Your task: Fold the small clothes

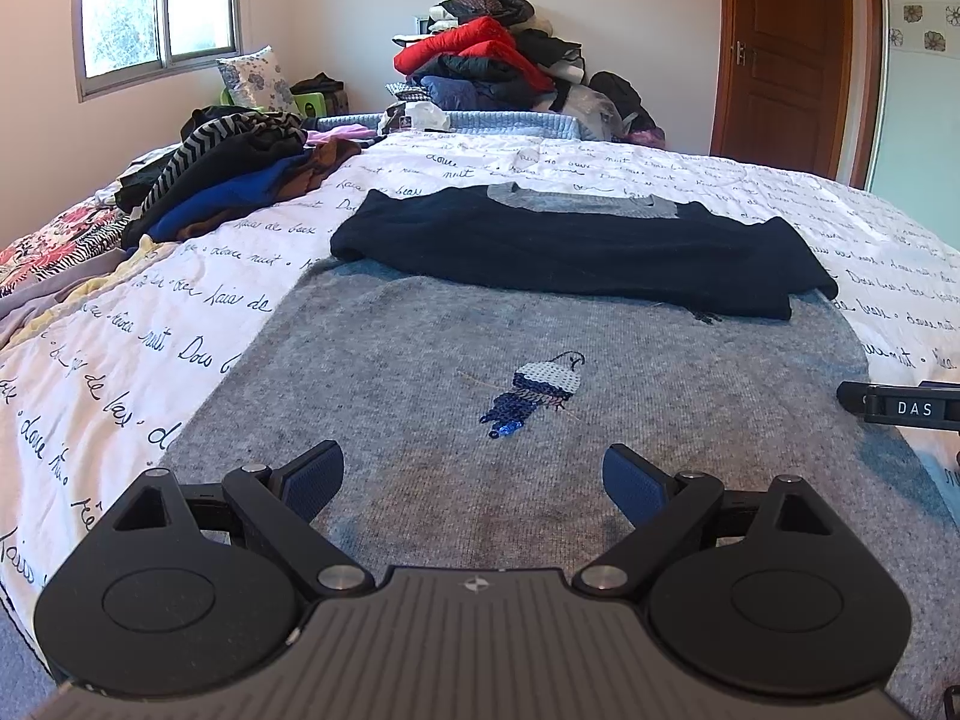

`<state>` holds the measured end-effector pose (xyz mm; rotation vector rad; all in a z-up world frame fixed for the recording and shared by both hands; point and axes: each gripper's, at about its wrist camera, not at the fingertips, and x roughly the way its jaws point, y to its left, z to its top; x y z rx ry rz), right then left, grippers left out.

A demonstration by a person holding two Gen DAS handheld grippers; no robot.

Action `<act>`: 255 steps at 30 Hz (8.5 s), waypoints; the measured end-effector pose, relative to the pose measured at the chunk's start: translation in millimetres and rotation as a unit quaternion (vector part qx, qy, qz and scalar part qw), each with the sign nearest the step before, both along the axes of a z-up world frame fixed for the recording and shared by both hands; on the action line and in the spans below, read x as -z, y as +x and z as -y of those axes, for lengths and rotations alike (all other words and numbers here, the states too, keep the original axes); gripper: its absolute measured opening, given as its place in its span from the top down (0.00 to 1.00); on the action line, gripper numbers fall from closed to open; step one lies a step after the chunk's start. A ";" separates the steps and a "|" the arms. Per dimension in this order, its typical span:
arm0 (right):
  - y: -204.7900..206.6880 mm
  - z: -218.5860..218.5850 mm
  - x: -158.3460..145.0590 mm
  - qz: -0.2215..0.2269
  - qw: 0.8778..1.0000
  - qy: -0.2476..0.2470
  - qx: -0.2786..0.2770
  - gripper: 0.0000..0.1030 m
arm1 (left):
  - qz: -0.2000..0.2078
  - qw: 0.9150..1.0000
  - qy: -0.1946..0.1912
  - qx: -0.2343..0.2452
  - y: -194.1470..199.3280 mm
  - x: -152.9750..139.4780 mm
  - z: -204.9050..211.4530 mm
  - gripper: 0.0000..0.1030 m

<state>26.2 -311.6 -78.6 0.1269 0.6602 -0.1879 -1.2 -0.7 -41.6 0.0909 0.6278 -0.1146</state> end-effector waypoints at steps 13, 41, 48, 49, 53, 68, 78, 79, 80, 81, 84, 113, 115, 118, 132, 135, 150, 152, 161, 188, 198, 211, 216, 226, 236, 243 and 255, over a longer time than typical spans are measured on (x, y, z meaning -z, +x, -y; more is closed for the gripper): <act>-0.2 0.0 -0.1 0.000 1.000 0.000 0.000 0.00 | 0.001 1.000 -0.001 0.000 -0.4 -0.7 2.7 0.11; 0.0 -0.1 0.0 0.000 1.000 0.000 0.000 0.00 | 0.003 1.000 0.006 -0.008 1.4 -1.6 -0.6 0.10; -0.2 0.0 -0.1 0.000 1.000 0.000 0.000 0.00 | 0.004 1.000 0.006 -0.010 1.4 -1.9 -3.4 0.10; 0.0 0.0 0.0 0.000 1.000 0.000 0.000 0.00 | 0.004 1.000 0.005 -0.010 1.5 -1.8 -3.7 0.10; -0.4 0.1 -0.2 0.000 1.000 0.000 0.000 0.00 | 0.002 1.000 0.006 -0.010 2.0 -1.2 -3.8 0.10; -0.7 0.2 -0.3 0.000 1.000 0.000 0.000 0.00 | 0.005 1.000 0.008 -0.007 0.3 -1.0 -1.5 0.10; -0.3 0.1 -0.2 0.000 1.000 0.000 0.000 0.00 | 0.005 1.000 0.008 -0.017 1.2 -2.9 -2.8 0.10; -0.4 0.1 -0.2 0.000 1.000 0.000 0.000 0.00 | 0.005 1.000 0.008 -0.018 1.3 -3.1 -3.3 0.10; -0.4 0.1 -0.2 0.000 1.000 0.000 0.000 0.00 | 0.005 1.000 0.008 -0.019 1.4 -3.1 -4.0 0.10; -0.3 0.1 -0.2 0.000 1.000 0.000 0.000 0.00 | 0.005 1.000 0.008 -0.019 1.5 -2.8 -4.2 0.10; -0.3 0.1 -0.2 0.000 1.000 0.000 0.000 0.00 | 0.002 1.000 0.006 -0.022 2.6 -1.8 -6.3 0.10; 0.0 0.1 0.0 0.000 1.000 0.000 0.000 0.00 | 0.016 0.999 0.016 -0.035 0.7 -7.4 -25.1 0.10; -0.3 0.2 -0.1 0.000 1.000 0.000 0.000 0.00 | 0.016 0.999 0.017 -0.042 0.5 -9.2 -37.7 0.10; -0.2 0.3 -0.1 0.000 1.000 0.000 0.000 0.00 | 0.018 0.998 0.012 -0.056 -1.4 -13.3 -65.8 0.10; 0.7 -2.0 0.0 -0.002 1.000 -0.008 0.000 0.00 | -0.032 0.988 -0.146 -0.043 -19.2 -1.5 -191.9 0.10; -9.3 3.1 -6.6 0.004 1.000 0.017 -0.001 0.00 | -0.052 0.986 -0.161 -0.011 -22.2 3.5 -191.7 0.10; -143.1 -11.9 -44.0 0.041 0.975 0.127 -0.178 0.00 | -0.058 0.987 -0.112 0.100 -27.6 27.7 -179.4 0.10; -144.4 -18.0 -40.0 0.028 0.973 0.129 -0.187 0.00 | -0.062 0.986 -0.123 0.095 -25.0 32.8 -184.9 0.10; -156.6 -4.1 -20.9 0.001 0.961 0.201 -0.191 0.00 | -0.090 0.965 -0.178 0.168 -31.8 32.1 -192.5 0.20; -164.0 -8.3 17.5 -0.075 0.886 0.380 -0.256 0.93 | -0.118 0.949 -0.254 0.149 -25.5 47.8 -221.5 0.89; -173.0 -0.3 -21.0 -0.009 0.875 0.401 -0.272 0.94 | -0.094 0.941 -0.280 0.168 -24.4 23.1 -225.7 0.90; -171.7 -2.5 -14.9 -0.020 0.883 0.390 -0.261 0.94 | -0.100 0.940 -0.298 0.132 -23.9 37.4 -241.3 0.95; -172.7 -1.1 -25.4 -0.001 0.880 0.393 -0.265 0.94 | -0.077 0.943 -0.293 0.141 -25.3 21.3 -234.3 0.95; -161.1 3.9 -50.7 0.050 0.878 0.393 -0.270 0.94 | -0.014 0.938 -0.313 0.149 -22.7 -20.0 -222.8 0.96; -139.6 4.5 -83.6 0.098 0.896 0.342 -0.267 0.94 | 0.036 0.942 -0.307 0.126 -2.1 -56.1 -204.9 0.96; -120.4 7.8 -104.3 0.139 0.907 0.309 -0.249 0.94 | 0.077 0.937 -0.325 0.106 19.7 -82.1 -196.1 0.96; -81.9 22.4 -108.9 0.155 0.928 0.275 -0.198 0.94 | 0.072 0.959 -0.270 0.046 73.3 -98.0 -153.3 0.96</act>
